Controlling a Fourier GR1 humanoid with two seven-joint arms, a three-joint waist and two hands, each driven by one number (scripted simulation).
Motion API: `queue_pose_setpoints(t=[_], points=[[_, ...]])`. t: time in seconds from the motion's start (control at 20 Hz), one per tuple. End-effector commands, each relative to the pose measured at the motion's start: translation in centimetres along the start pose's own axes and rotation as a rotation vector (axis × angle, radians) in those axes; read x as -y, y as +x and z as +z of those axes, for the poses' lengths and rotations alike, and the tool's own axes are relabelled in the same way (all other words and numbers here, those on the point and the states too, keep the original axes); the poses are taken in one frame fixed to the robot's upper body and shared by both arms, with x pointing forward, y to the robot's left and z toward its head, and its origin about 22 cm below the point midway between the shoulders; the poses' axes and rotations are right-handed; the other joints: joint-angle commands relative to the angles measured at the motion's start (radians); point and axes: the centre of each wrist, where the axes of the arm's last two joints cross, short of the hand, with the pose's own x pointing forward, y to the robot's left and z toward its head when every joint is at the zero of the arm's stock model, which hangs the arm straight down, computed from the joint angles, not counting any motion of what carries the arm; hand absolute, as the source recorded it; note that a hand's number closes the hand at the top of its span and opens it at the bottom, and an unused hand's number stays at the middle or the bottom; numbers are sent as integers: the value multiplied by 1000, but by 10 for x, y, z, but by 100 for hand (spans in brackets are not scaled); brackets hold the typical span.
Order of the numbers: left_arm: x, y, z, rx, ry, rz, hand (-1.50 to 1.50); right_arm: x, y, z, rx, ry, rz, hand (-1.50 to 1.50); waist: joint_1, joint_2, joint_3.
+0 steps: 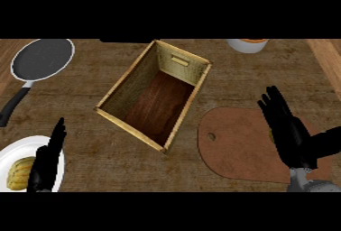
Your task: Pick the lemon from the cutting board and place it in the basket
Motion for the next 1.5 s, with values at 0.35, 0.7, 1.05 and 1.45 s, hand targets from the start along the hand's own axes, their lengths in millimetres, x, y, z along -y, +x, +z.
queue_pose_setpoints(t=[0.35, 0.7, 1.05, 1.45], points=[[1, 115, -35, 505, -212, -38, 0, -51, 41, -66, 241, -22, -253, 150, -4, 32, 0], [-8, 130, -48, 492, -215, -32, 0, -100, 61, -103, 351, -370, 173, -150, -23, 23, -7], [-22, 116, -44, 469, -201, -66, 0, 5, 81, -128, 36, -522, 781, -150, -45, 3, -18], [-12, 124, -46, 479, -215, -39, 0, -12, 144, -134, -396, -127, 1230, -150, -37, 2, -15]])
